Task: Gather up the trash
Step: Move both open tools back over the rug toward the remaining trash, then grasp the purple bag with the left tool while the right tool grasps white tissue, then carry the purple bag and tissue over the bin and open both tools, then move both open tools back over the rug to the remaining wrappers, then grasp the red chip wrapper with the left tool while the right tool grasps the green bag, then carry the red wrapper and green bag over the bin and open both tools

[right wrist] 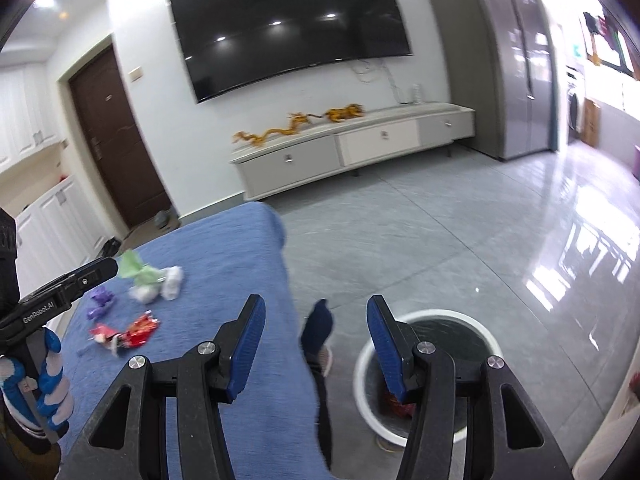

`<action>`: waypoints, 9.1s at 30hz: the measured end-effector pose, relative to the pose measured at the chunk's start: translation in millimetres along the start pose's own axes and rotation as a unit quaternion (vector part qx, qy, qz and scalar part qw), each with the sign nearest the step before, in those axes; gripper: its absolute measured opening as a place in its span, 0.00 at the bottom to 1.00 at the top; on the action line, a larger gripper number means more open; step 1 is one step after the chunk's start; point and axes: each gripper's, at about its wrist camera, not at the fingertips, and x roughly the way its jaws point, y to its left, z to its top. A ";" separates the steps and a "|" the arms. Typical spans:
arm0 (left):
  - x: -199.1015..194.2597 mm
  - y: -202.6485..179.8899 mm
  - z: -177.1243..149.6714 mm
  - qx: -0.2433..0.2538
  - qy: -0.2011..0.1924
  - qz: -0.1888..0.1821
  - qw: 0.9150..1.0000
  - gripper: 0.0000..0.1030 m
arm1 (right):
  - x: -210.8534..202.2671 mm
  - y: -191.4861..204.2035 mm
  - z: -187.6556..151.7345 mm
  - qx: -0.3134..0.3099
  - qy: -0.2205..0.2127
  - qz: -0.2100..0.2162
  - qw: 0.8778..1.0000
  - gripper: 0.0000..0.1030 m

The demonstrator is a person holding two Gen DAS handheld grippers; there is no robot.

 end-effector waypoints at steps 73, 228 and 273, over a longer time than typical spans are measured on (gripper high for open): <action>-69.8 233.5 -29.3 -0.130 0.006 0.177 0.976 0.20 | 99.9 96.5 -3.1 -0.096 0.064 0.031 0.993 0.11; 94.5 80.3 -83.6 0.014 0.146 0.070 0.987 0.48 | 205.3 123.0 -16.3 -0.153 0.129 0.097 0.975 0.69; 71.3 51.4 -88.1 0.057 0.127 0.086 0.987 0.20 | 152.9 112.7 -28.2 -0.136 0.127 0.084 0.979 0.33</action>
